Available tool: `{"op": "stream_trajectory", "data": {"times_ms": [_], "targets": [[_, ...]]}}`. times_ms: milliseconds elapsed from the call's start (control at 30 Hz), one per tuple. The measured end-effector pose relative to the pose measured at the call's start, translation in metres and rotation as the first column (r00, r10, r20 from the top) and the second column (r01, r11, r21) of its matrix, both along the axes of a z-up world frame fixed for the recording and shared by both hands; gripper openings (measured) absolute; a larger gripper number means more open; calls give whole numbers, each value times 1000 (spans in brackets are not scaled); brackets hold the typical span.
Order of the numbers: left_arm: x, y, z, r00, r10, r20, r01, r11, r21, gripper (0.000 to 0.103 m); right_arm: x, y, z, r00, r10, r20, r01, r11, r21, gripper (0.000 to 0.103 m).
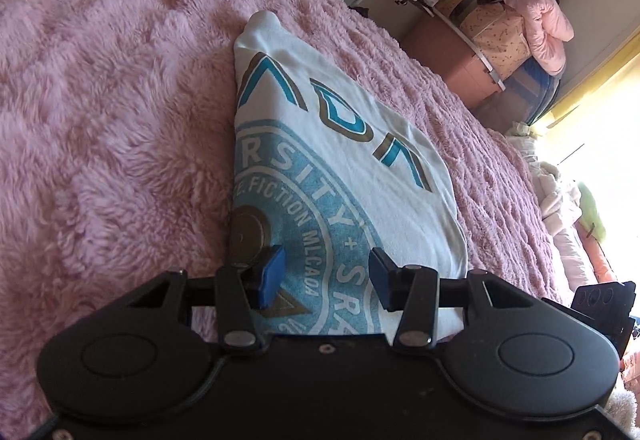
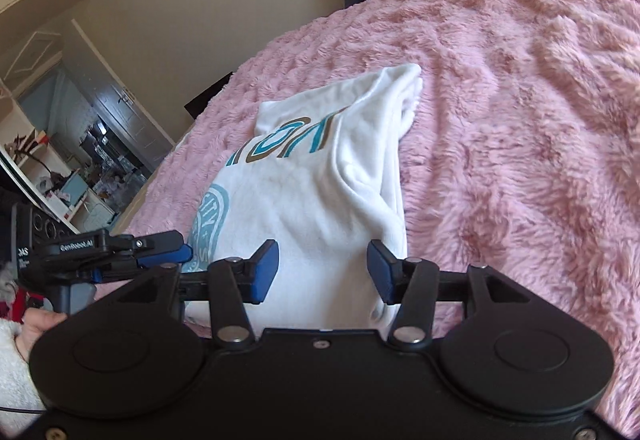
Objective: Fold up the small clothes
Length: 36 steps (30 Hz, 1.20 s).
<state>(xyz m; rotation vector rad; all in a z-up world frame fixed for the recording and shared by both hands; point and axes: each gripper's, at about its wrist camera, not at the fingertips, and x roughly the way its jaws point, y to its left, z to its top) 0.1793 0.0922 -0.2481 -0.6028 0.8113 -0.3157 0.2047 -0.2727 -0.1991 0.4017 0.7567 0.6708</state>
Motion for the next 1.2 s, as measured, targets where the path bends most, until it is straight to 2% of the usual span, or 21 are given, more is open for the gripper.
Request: {"op": "stream_trajectory", "data": {"times_ms": [67,167,267,367,433,500,533,667,800,867,933,967,1000,1033,1067,1133,1200], "targets": [[-3,-4,6,1000,0,12,0,1000,20,48,1,-7,-7,1000,-9,-21,10,999,38,47],[-20,-10,28,997,-4,72,0,999,54,48,-7,-5,0,1000,-8,3,8,1000,19,49],[-49,-21,54,990,-27,138,3,985,174,49,-26,-3,18,997,-3,83,6,1000,-27,51],[-73,-33,57,990,-77,121,39,955,293,49,-40,1,30,991,-10,134,30,988,-149,52],[-83,-41,47,991,-119,60,89,926,366,49,-44,2,29,990,-12,140,41,976,-212,51],[-87,-47,36,993,-120,19,99,890,445,49,-41,3,24,994,-3,108,28,973,-231,40],[-88,-49,33,994,-111,15,92,880,466,49,-39,3,21,996,2,91,19,973,-230,29],[-83,-43,33,996,-76,57,40,881,471,49,-41,9,15,997,16,77,5,964,-267,28],[-70,-43,24,999,-51,12,37,850,525,45,-43,12,13,997,17,78,7,958,-288,28],[-66,-42,20,998,-59,-7,54,856,514,43,-43,12,13,997,10,72,11,958,-287,28],[-63,-45,19,998,-67,3,55,843,535,42,-43,13,12,997,7,72,14,957,-290,28],[-63,-48,19,998,-69,14,50,830,556,41,-43,14,12,997,9,74,14,956,-294,28],[-63,-51,21,997,-76,26,47,814,579,33,-44,15,12,997,10,75,13,954,-300,28],[-64,-55,21,995,-96,38,55,804,593,7,-43,16,12,997,11,75,12,953,-304,28],[-65,-61,22,992,-117,45,65,791,609,2,-43,17,12,997,8,74,14,952,-305,26],[-68,-73,23,988,-147,54,73,734,675,2,-43,18,13,998,-1,67,21,955,-297,18],[-68,-77,22,988,-149,31,85,707,703,1,-43,17,16,998,-15,68,34,957,-287,14]]}}
